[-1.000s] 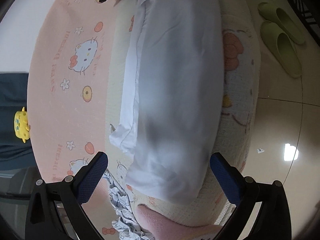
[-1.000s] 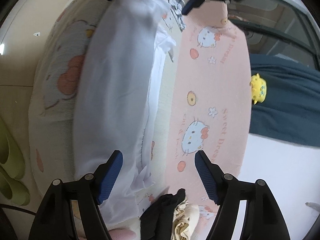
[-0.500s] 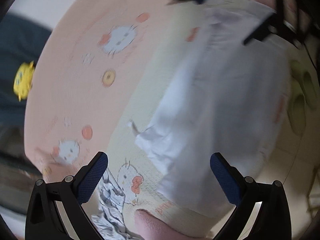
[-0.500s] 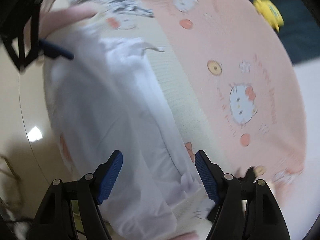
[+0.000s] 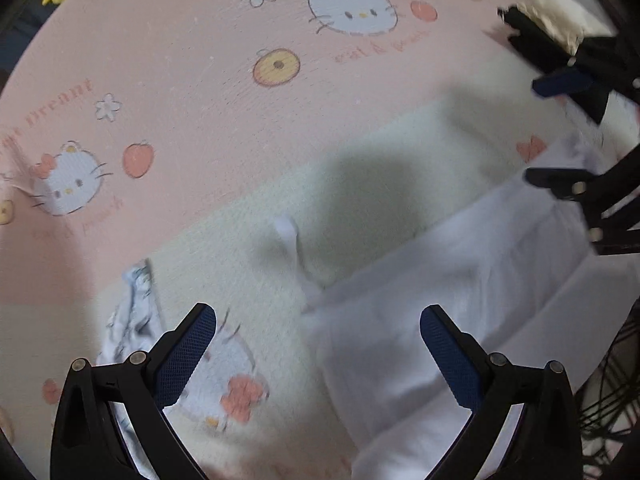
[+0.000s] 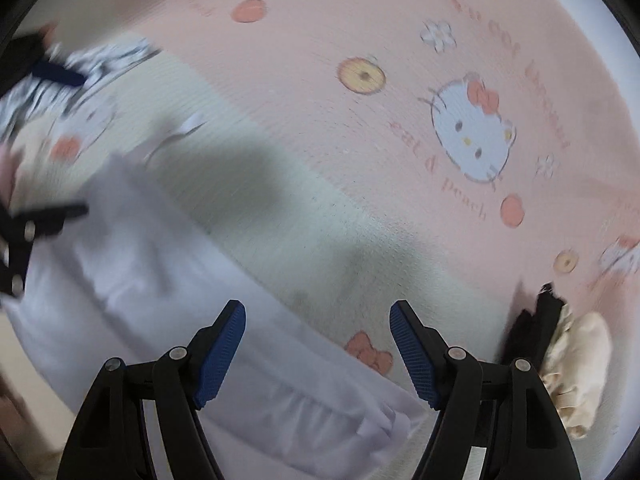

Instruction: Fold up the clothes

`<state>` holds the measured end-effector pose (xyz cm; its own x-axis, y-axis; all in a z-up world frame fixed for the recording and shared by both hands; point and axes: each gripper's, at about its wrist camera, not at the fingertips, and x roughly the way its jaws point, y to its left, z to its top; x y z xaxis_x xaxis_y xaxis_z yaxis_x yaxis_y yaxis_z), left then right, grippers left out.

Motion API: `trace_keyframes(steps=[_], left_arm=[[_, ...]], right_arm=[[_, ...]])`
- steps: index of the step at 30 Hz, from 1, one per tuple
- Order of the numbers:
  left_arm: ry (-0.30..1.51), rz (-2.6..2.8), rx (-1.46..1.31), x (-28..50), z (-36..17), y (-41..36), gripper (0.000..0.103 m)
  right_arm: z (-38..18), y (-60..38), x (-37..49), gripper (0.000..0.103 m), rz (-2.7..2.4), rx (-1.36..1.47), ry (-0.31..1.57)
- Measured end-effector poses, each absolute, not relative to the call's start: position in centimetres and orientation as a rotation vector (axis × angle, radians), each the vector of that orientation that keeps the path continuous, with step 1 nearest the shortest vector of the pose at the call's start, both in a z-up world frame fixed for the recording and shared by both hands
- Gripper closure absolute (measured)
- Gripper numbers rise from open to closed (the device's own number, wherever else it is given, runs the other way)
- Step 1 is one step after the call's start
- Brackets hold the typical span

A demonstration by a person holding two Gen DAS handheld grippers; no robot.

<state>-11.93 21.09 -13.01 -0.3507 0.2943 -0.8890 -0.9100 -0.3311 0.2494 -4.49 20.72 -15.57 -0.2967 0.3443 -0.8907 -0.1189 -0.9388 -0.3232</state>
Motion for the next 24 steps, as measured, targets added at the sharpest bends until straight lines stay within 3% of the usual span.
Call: trace_keyframes(steps=[5, 10, 14, 17, 24], left_arm=[[0.936, 1.729, -1.033, -14.3, -14.3, 23.9, 0.0], [0.807, 1.696, -1.184, -18.0, -16.6, 24.0, 0.0], [0.453, 1.653, -1.456, -22.8, -19.4, 21.9, 0.0], [0.235, 1.639, -1.487, -24.4, -20.2, 20.0, 0.001], [0.272, 1.709, -1.403, -23.2, -20.7, 19.8, 0.0]], right_arm=[[-16.6, 23.0, -6.6, 0.029, 2.3, -1.687, -0.143], [-19.1, 25.0, -8.4, 0.029, 2.283, -1.837, 0.214], [-20.4, 25.8, -10.1, 0.029, 2.245, -1.935, 0.466], [-19.9, 25.8, -11.3, 0.029, 2.287, -1.919, 0.551], [-19.9, 24.9, -13.9, 0.029, 2.287, -1.88, 0.843]])
